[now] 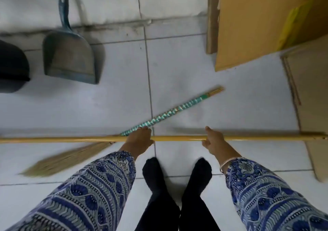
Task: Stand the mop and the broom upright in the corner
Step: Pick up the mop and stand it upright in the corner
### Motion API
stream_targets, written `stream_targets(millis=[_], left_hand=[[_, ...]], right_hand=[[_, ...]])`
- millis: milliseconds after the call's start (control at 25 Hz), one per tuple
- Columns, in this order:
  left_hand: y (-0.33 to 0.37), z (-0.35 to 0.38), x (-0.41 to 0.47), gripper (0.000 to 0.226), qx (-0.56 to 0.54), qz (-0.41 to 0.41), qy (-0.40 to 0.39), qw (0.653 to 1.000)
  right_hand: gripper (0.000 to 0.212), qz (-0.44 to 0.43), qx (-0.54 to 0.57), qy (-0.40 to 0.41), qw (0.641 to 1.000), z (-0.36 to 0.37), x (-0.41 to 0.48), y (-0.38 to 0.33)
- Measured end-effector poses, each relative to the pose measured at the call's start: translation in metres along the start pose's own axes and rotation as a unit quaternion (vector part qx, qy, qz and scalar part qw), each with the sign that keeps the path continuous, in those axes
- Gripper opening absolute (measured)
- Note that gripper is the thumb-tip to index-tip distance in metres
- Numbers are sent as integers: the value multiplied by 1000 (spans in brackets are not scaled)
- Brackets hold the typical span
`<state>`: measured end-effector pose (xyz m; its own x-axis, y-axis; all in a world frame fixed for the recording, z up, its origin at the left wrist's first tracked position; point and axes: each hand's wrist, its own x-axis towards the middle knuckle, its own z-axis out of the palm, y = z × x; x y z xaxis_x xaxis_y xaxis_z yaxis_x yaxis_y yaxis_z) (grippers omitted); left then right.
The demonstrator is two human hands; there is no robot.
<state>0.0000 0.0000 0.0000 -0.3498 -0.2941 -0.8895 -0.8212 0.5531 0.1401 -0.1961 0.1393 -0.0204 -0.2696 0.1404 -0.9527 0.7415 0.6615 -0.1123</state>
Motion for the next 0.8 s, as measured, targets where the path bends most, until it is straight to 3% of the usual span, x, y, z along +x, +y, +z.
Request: stream_targets(millis=[80,200,280,440,560,800], left_hand=[[-4,21,15,42,35,1,-9,999],[-16,46,33,41,66,6,1,998],[-21,55,42,38,80,6,12,997],[-21,47,42,31,49,-11,31,998],[-21,23,11,30,27,3,44,999],[-3,-54,-98,27,-73,8,53,996]], right_hand=[[47,25,22,-23,999,8,26,26],[33,86,131,-23,987,21,45,42],[41,107,212,-17,971,30,54,39],[46,129,263,-8,956,35,44,27],[47,135,256,6,957,26,0,11],[49,64,265,29,962,-6,-151,-30]])
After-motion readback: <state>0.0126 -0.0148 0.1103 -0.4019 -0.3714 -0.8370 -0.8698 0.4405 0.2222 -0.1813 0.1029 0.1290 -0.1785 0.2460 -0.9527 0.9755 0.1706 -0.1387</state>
